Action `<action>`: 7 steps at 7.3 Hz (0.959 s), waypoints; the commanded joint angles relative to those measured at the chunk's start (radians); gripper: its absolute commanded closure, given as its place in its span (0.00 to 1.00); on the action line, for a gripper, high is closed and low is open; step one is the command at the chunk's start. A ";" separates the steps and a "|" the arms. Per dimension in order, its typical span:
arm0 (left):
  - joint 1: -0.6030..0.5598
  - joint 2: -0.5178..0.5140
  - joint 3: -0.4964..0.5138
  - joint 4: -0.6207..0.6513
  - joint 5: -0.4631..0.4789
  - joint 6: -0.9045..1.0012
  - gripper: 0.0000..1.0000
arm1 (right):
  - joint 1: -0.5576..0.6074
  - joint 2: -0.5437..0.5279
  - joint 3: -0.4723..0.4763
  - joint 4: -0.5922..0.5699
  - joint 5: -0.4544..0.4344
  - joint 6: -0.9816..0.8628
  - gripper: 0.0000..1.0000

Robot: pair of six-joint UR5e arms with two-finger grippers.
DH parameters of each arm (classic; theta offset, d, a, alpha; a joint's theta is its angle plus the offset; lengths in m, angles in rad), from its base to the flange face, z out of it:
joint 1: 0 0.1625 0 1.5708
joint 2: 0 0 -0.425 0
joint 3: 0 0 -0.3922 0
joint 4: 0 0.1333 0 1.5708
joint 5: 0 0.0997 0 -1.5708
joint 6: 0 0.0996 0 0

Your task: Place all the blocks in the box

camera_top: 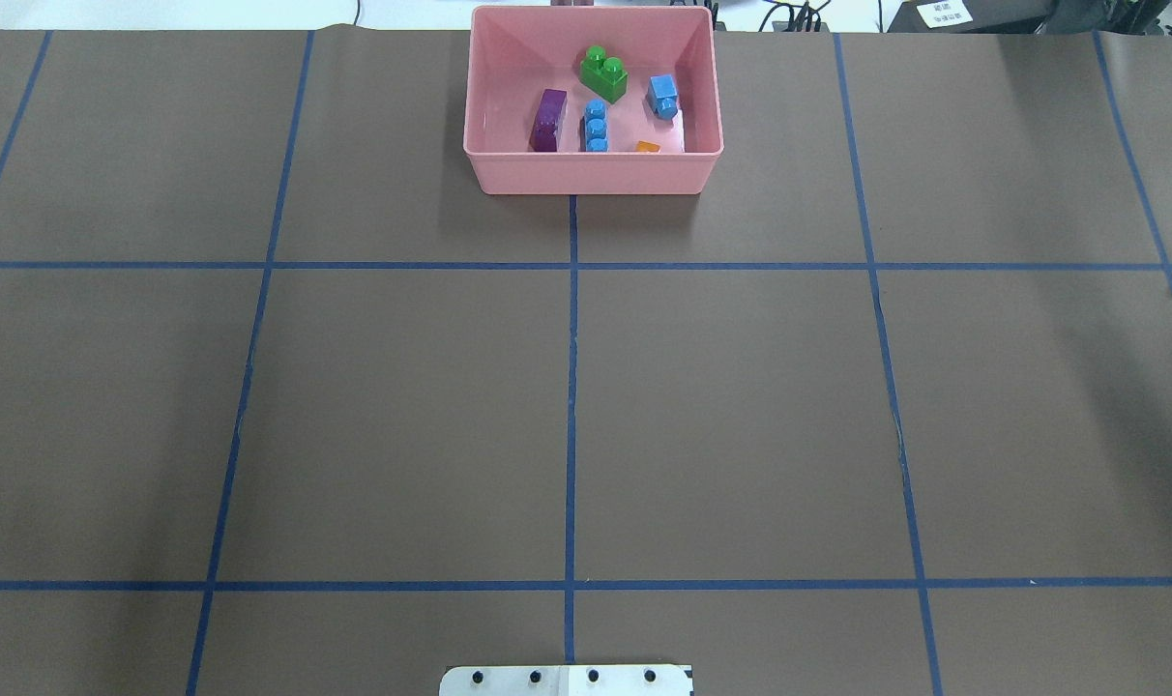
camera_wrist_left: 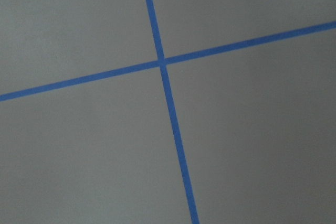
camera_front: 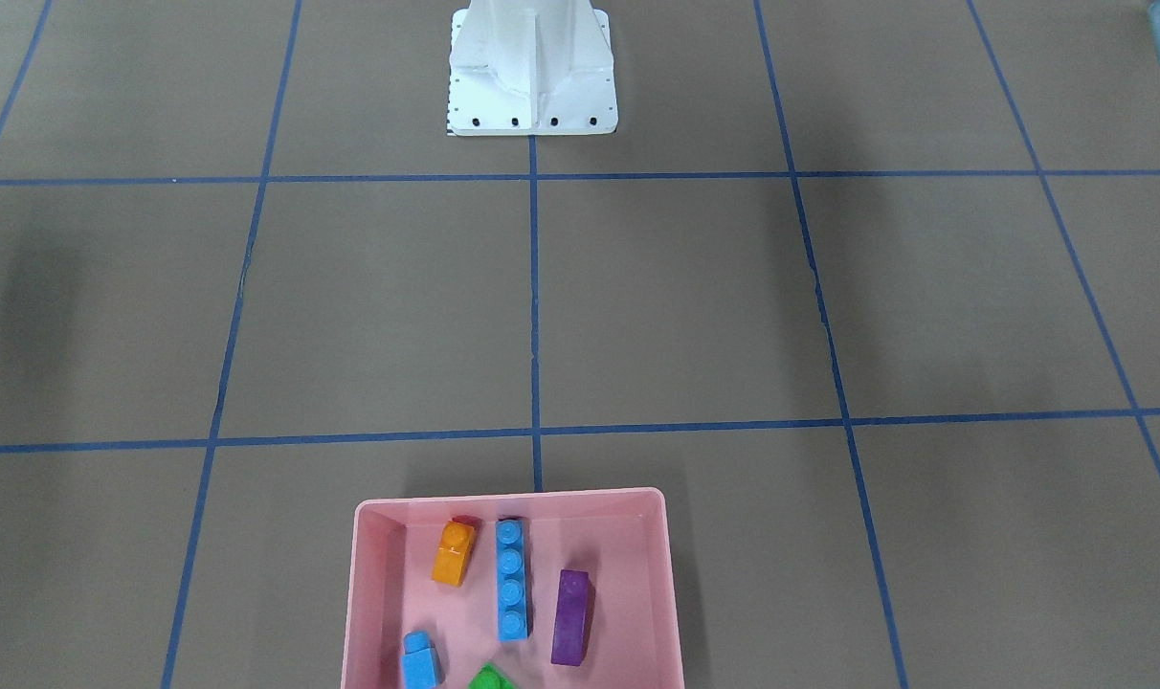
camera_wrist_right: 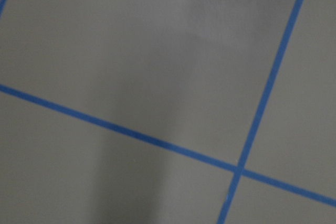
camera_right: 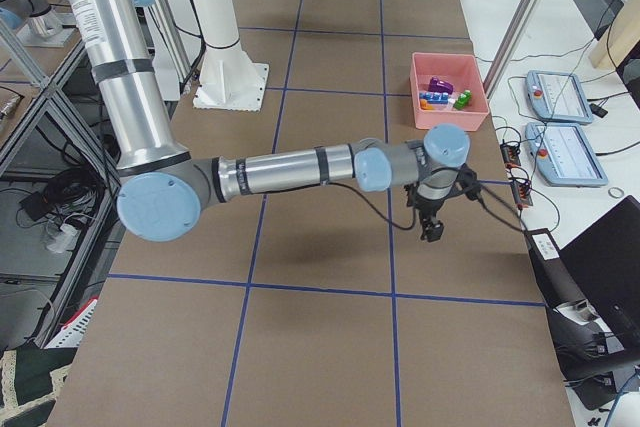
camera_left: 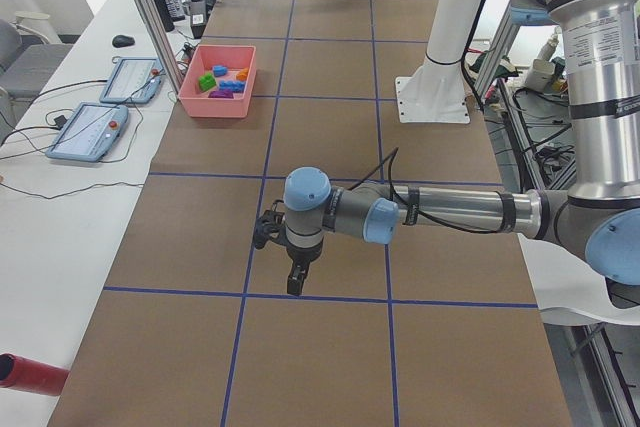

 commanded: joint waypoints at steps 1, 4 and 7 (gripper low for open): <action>-0.057 0.009 0.051 0.003 -0.075 0.060 0.00 | 0.059 -0.098 0.018 0.001 -0.003 -0.041 0.00; -0.083 -0.158 0.048 0.230 -0.071 0.056 0.00 | 0.143 -0.107 0.105 -0.270 -0.006 -0.047 0.00; -0.082 -0.238 0.060 0.241 -0.068 0.053 0.00 | 0.157 -0.221 0.114 -0.153 -0.005 -0.048 0.00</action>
